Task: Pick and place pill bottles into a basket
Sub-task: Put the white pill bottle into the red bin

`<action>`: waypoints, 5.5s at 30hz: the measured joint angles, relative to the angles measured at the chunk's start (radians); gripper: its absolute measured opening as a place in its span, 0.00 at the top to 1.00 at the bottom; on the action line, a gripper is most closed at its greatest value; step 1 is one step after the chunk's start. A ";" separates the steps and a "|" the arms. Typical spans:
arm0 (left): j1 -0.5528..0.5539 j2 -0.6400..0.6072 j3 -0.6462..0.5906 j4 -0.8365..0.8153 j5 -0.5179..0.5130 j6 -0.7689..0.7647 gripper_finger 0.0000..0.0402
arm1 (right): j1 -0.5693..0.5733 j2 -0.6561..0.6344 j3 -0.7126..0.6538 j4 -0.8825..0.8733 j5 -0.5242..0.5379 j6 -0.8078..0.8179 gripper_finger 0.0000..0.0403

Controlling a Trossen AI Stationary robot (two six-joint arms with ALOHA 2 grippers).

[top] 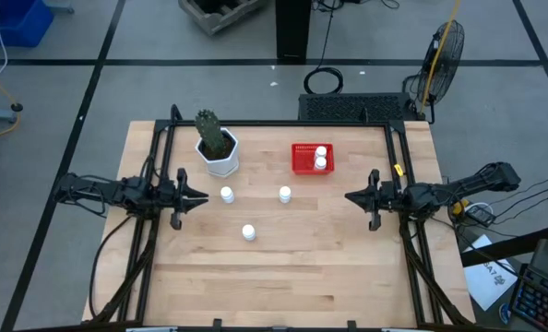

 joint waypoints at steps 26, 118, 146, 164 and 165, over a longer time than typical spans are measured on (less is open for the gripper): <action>-0.027 0.204 0.000 0.582 0.046 -0.114 0.83 | 0.000 0.000 -0.001 0.000 -0.001 0.000 1.00; 0.280 1.824 0.892 0.314 0.143 -0.022 0.35 | 0.000 0.004 -0.001 0.000 -0.001 0.000 0.99; 0.313 1.831 0.892 0.458 0.192 -0.015 0.60 | 0.000 0.004 -0.001 0.000 -0.001 0.000 0.99; 0.388 1.831 1.164 0.262 0.136 0.107 0.60 | 0.000 0.004 -0.001 0.000 -0.001 0.000 0.99; 0.404 1.831 1.170 0.263 0.150 0.105 0.60 | 0.000 0.004 -0.001 0.000 -0.001 0.000 0.99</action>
